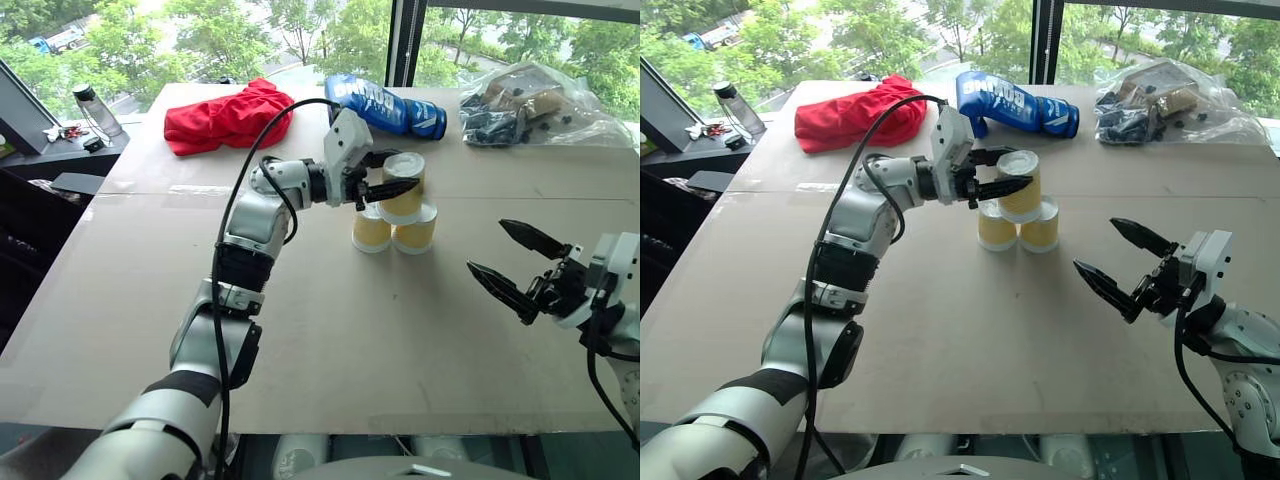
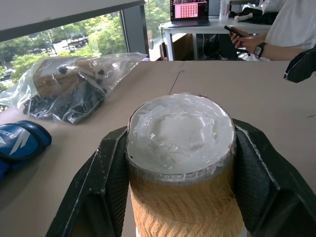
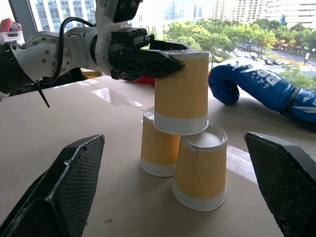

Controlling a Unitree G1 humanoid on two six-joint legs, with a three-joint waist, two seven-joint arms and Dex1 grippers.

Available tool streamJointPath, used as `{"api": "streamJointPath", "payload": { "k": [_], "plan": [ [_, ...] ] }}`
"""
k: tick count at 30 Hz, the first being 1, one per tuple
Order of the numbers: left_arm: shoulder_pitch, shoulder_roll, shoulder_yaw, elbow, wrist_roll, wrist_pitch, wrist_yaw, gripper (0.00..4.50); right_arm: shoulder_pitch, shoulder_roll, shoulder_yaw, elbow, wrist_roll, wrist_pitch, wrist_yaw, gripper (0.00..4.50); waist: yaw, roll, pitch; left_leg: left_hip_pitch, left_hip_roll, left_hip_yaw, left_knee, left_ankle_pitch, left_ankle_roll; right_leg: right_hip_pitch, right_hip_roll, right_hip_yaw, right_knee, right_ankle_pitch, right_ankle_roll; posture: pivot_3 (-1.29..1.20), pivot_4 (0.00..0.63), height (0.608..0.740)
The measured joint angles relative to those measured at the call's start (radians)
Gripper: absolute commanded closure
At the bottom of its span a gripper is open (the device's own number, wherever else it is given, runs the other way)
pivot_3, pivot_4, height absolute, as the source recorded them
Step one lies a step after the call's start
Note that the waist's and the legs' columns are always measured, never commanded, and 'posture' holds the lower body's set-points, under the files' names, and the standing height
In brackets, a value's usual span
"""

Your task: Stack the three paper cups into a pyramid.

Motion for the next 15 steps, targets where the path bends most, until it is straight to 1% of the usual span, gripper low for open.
{"api": "streamJointPath", "payload": {
  "k": [4, 6, 8, 9, 10, 15],
  "plan": [
    [-0.007, -0.009, -0.003, 0.021, 0.011, -0.028, -0.01, 2.28, 0.002, 0.0, 0.0, 0.004, -0.003, -0.002, 0.005, 0.0, 0.001, 0.0, 0.0, 0.0, 0.0, 0.0, 0.0, 0.0, 0.0, 0.0, 0.0, 0.0, 0.0, 0.0, 0.0, 0.0, 0.15, 0.74],
    [-0.012, -0.011, -0.002, 0.032, 0.016, -0.031, -0.009, 1.28, 0.008, 0.001, 0.0, 0.004, -0.004, -0.003, 0.005, 0.0, 0.002, 0.0, 0.0, 0.0, 0.0, 0.0, 0.0, 0.0, 0.0, 0.0, 0.0, 0.0, 0.0, 0.0, 0.0, 0.0, 0.15, 0.74],
    [-0.012, -0.014, -0.003, 0.034, 0.017, -0.025, -0.011, 0.81, 0.015, 0.004, 0.0, 0.004, -0.008, -0.006, 0.006, 0.0, 0.002, 0.0, 0.0, 0.0, 0.0, 0.0, 0.0, 0.0, 0.0, 0.0, 0.0, 0.0, 0.0, 0.0, 0.0, 0.0, 0.15, 0.74],
    [-0.012, -0.014, -0.003, 0.035, 0.017, -0.021, -0.012, 0.12, 0.019, 0.004, 0.0, 0.004, -0.009, -0.007, 0.007, 0.0, 0.002, 0.0, 0.0, 0.0, 0.0, 0.0, 0.0, 0.0, 0.0, 0.0, 0.0, 0.0, 0.0, 0.0, 0.0, 0.0, 0.15, 0.74],
    [-0.012, -0.013, -0.003, 0.033, 0.016, -0.016, -0.015, 0.04, 0.021, 0.005, 0.0, 0.004, -0.01, -0.009, 0.007, 0.0, 0.001, 0.0, 0.0, 0.0, 0.0, 0.0, 0.0, 0.0, 0.0, 0.0, 0.0, 0.0, 0.0, 0.0, 0.0, 0.0, 0.15, 0.74],
    [-0.003, 0.006, 0.007, -0.036, 0.002, 0.018, -0.012, 0.04, 0.02, 0.009, 0.0, 0.016, -0.01, -0.022, 0.017, 0.0, -0.003, 0.0, 0.0, 0.0, 0.0, 0.0, 0.0, 0.0, 0.0, 0.0, 0.0, 0.0, 0.0, 0.0, 0.0, 0.0, 0.15, 0.74]
  ]
}}
